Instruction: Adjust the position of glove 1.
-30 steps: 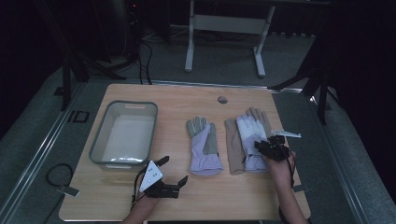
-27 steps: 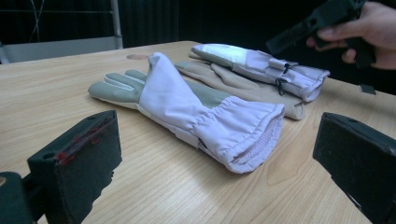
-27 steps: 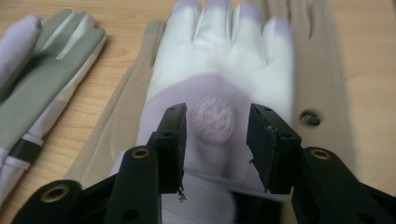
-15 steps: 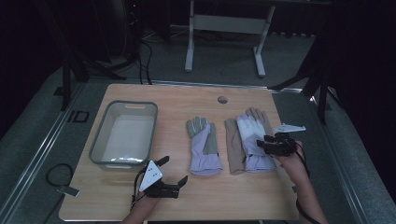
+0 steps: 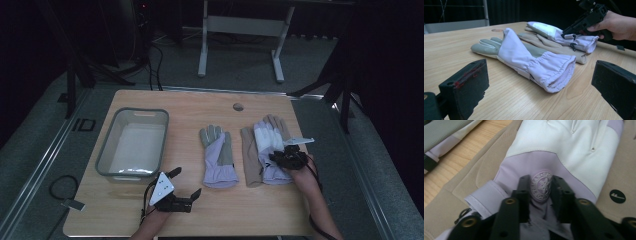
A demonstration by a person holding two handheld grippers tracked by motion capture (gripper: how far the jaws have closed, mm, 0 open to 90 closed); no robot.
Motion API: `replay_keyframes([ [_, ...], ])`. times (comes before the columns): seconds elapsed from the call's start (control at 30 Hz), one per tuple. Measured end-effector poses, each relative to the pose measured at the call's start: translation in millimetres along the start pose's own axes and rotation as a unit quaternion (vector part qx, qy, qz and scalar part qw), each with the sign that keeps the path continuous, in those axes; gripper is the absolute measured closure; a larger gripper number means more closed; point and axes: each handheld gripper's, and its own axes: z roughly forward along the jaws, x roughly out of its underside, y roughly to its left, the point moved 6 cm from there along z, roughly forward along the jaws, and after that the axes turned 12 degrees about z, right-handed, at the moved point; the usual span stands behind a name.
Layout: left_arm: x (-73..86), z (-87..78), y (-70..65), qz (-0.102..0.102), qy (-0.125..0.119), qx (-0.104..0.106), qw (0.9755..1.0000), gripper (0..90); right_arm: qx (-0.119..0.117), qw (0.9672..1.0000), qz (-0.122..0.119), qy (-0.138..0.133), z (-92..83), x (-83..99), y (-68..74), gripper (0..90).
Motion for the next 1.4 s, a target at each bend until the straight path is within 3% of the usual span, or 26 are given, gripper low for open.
replay_keyframes([
  [0.13,0.2,-0.2,0.2,-0.001,0.001,0.0,1.0,1.0,0.014,0.9998,0.015,-0.008,-7.9,-2.9,4.1,88.2],
  [0.3,0.0,0.0,0.0,-0.002,0.0,-0.001,1.0,1.0,0.02,0.9985,0.043,-0.026,-27.2,-11.3,4.7,89.0],
  [0.5,0.1,0.0,0.2,-0.002,0.001,-0.001,1.0,1.0,0.016,0.9971,0.054,-0.05,-44.3,-21.2,7.0,89.2],
  [0.7,0.2,0.0,0.3,-0.003,0.001,-0.001,1.0,1.0,0.028,0.9936,0.07,-0.083,-65.7,-44.1,22.0,89.2],
  [0.73,0.1,0.0,0.3,-0.003,0.001,-0.001,1.0,1.0,0.034,0.992,0.076,-0.095,-71.0,-51.6,27.9,89.1],
  [0.9,0.2,-0.1,0.4,-0.003,0.002,-0.001,1.0,1.0,0.039,0.9901,0.08,-0.108,-76.4,-63.1,43.7,89.1],
  [0.93,0.2,-0.1,0.4,-0.003,0.002,-0.001,1.0,1.0,0.042,0.9894,0.08,-0.113,-77.6,-68.6,55.0,89.1],
  [1.0,0.2,-0.1,0.3,-0.003,0.002,-0.002,1.0,1.0,0.047,0.9888,0.079,-0.117,-78.1,-73.0,64.0,89.1],
  [1.1,0.2,0.1,0.3,-0.003,0.002,-0.002,1.0,1.0,0.037,0.9875,0.091,-0.123,-77.9,-76.0,72.6,89.1],
  [1.2,0.2,0.1,0.4,-0.003,0.003,-0.004,1.0,1.0,0.027,0.9854,0.104,-0.132,-73.5,-79.5,91.2,89.1],
  [1.27,0.2,0.3,0.3,0.0,0.004,-0.005,1.0,1.0,0.051,0.9847,0.099,-0.134,-63.9,-79.1,109.5,89.0],
  [1.3,0.2,0.3,0.1,0.001,0.005,-0.006,1.0,1.0,0.051,0.9847,0.099,-0.134,-63.9,-79.1,109.5,89.0],
  [1.33,0.2,0.2,-0.2,0.003,0.006,-0.007,1.0,1.0,0.052,0.9847,0.104,-0.13,-55.4,-77.3,123.2,89.0],
  [1.37,0.2,0.2,-0.2,0.003,0.006,-0.007,1.0,1.0,0.052,0.9847,0.104,-0.13,-55.4,-77.3,123.2,89.0],
  [1.4,0.2,0.2,-0.3,0.005,0.006,-0.008,0.9999,1.0,0.057,0.9844,0.108,-0.127,-46.3,-75.1,136.5,89.0],
])
